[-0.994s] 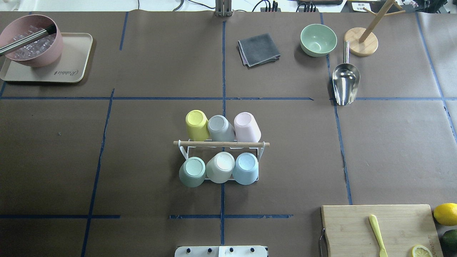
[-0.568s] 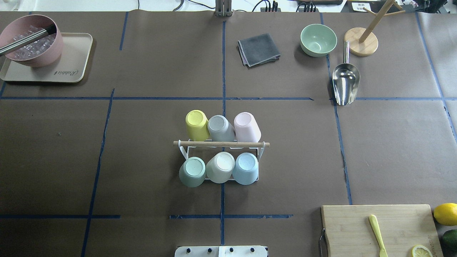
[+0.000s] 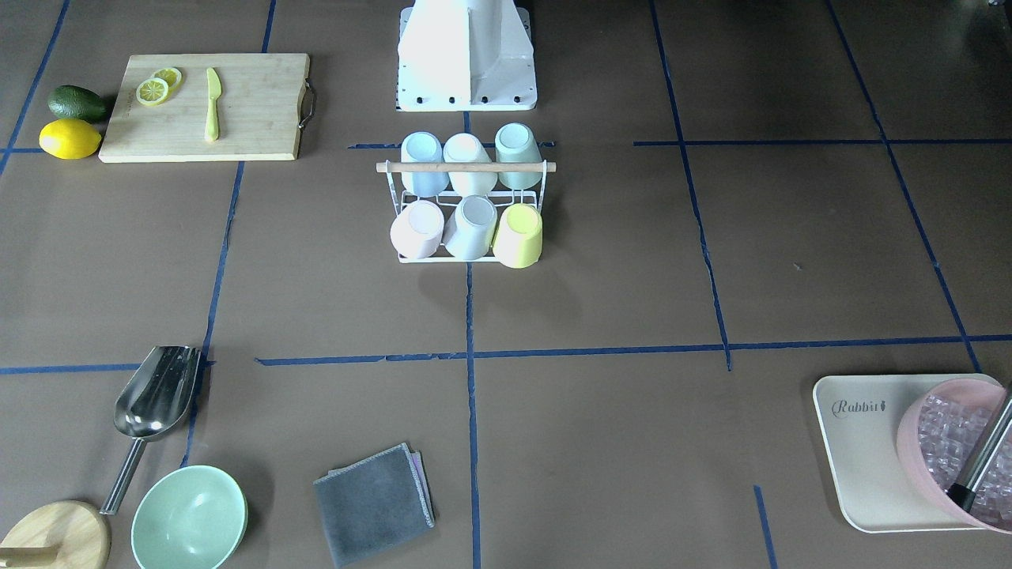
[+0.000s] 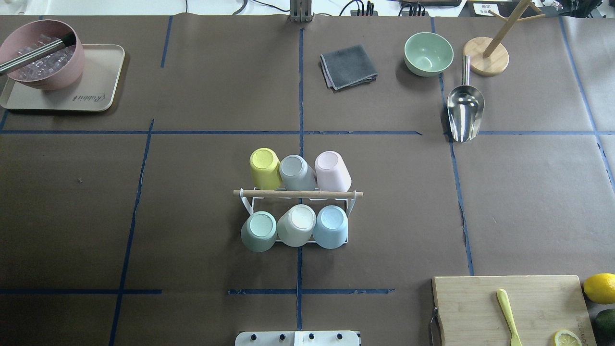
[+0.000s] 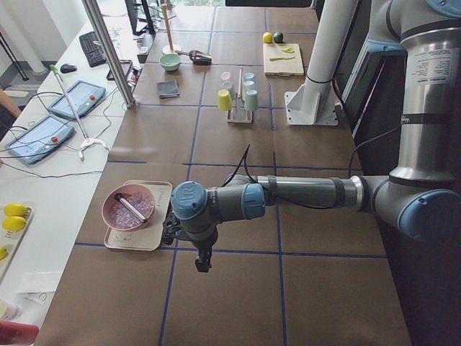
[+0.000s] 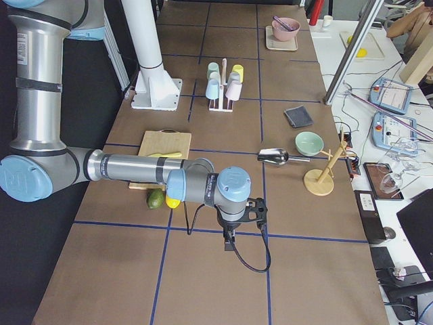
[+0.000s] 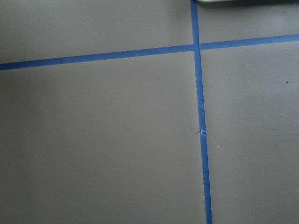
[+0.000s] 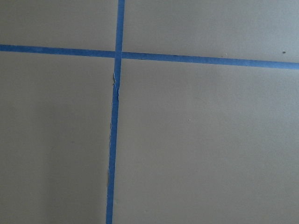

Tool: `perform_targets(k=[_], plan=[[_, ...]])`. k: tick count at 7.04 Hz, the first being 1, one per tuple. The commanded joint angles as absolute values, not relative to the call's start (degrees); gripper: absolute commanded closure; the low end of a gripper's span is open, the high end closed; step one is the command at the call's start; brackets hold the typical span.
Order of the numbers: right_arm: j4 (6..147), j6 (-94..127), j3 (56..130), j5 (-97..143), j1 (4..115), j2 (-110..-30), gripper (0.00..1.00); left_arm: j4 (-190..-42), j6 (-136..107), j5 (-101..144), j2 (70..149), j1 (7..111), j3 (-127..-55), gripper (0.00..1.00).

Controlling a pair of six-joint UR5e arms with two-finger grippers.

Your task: Place cup on cup holder

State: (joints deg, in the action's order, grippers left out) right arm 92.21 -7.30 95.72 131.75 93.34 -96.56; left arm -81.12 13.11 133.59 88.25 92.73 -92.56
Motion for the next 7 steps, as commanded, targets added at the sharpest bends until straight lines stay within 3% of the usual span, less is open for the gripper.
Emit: perform_targets(k=[1,7], plan=[[92.28,-7.29,95.71,131.75,93.34,-96.59,0.00,-81.12,13.18,133.59,88.24,92.72,-92.55,0.00],[92.20,-7.29,94.31,132.01,93.34,-96.50,0.00,-81.12,13.10,133.68,89.03,92.72,-92.90,0.00]])
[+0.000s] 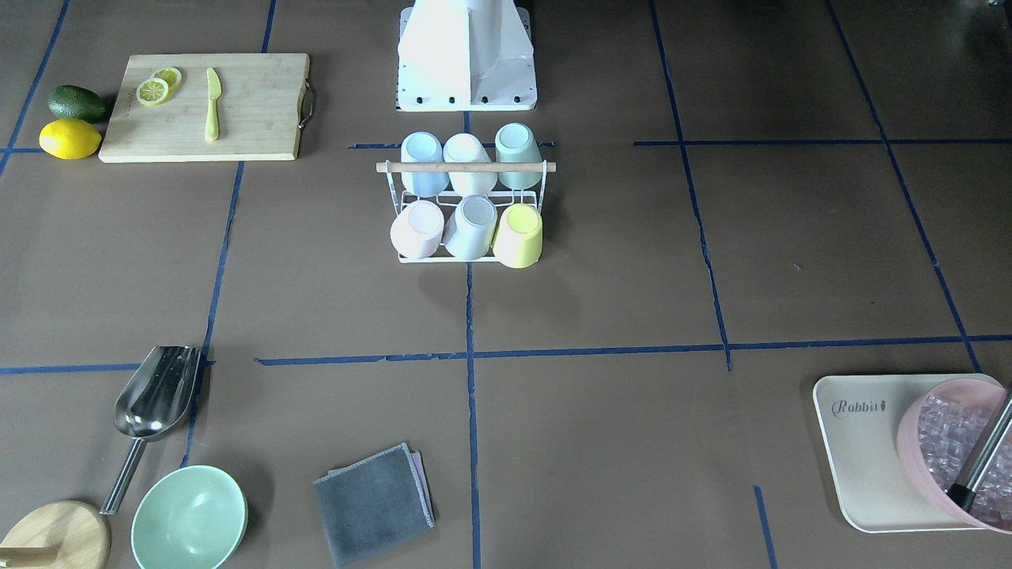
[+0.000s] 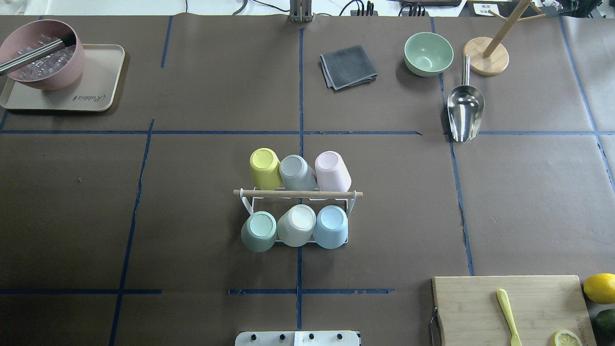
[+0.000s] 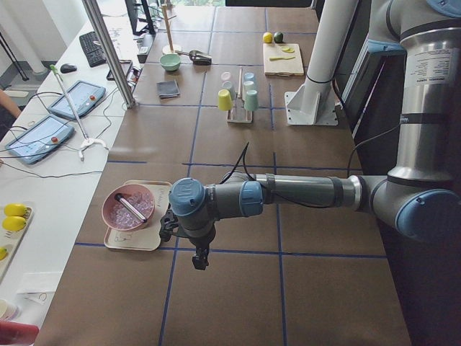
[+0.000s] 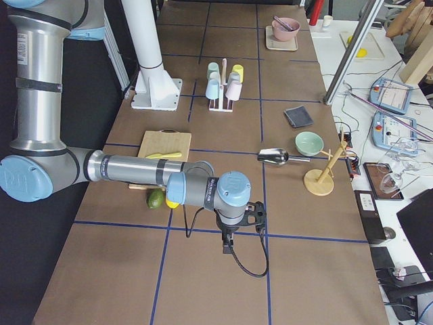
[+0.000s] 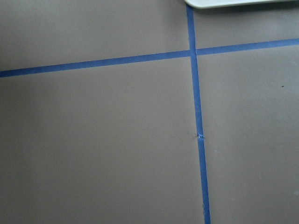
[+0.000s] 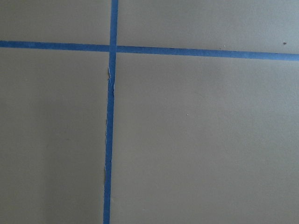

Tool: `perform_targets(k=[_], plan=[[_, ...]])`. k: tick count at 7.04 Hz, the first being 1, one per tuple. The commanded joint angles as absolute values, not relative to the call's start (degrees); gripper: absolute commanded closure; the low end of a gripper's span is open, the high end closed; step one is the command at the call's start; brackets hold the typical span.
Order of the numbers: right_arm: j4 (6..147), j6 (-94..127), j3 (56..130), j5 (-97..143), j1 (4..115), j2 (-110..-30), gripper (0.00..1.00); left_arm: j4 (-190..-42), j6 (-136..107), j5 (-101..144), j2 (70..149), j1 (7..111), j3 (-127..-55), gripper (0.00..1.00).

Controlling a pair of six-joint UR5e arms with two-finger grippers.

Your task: Place cup on cup holder

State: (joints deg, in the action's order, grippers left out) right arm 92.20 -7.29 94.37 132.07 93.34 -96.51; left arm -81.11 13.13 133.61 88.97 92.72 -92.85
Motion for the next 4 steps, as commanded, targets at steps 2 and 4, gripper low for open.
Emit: perform_targets(k=[2,4], plan=[[92.20,-7.29,94.39,131.92,93.34,-96.50,0.00,-81.04,13.10,133.68,88.95,92.72,-93.51,0.00],[92.11,-7.29,94.48,131.84,93.34,-96.42,0.00,-81.04,13.10,133.68,89.03,92.72,-93.69,0.00]])
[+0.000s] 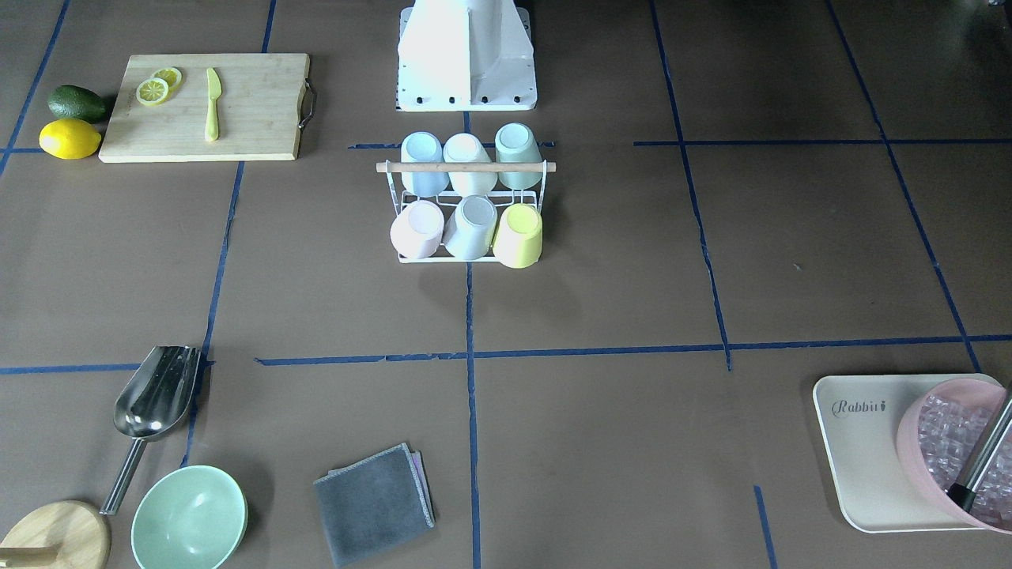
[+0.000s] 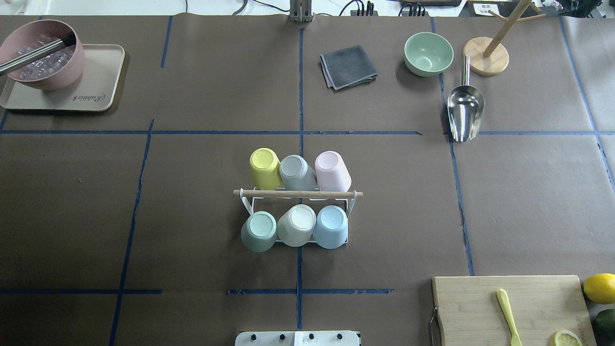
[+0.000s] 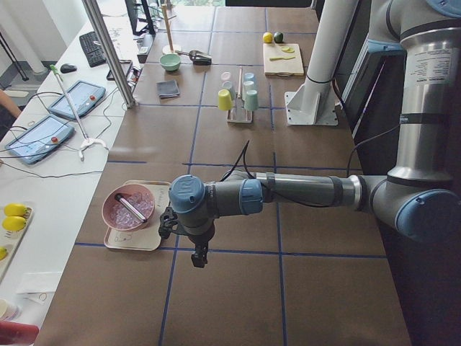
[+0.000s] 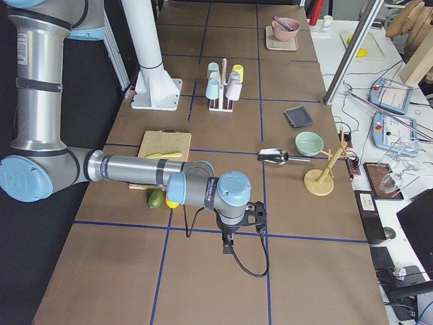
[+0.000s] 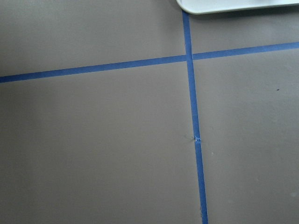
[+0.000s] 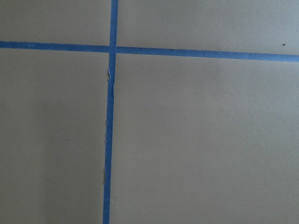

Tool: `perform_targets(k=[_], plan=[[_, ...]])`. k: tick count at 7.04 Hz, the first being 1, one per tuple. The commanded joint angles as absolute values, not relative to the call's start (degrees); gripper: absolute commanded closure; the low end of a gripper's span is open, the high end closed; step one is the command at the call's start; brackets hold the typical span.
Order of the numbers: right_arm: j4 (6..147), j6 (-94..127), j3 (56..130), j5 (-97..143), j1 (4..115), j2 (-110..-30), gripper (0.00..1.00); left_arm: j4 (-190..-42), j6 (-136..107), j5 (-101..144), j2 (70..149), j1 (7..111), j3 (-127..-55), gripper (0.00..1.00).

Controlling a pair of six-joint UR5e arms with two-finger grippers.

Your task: Place cup on cup holder

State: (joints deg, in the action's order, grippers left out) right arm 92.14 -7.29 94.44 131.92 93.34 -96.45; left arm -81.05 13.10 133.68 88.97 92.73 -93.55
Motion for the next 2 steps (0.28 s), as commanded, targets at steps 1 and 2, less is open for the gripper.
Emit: perform_targets(k=[1,2], plan=[[92.11,-7.38,94.48,131.84,93.34,-96.42,0.00,-80.95,13.10,133.68,88.95,92.72,-93.69,0.00],[92.11,-7.38,94.48,131.84,93.34,-96.42,0.00,-81.03,13.10,133.68,88.95,92.72,-93.69,0.00]])
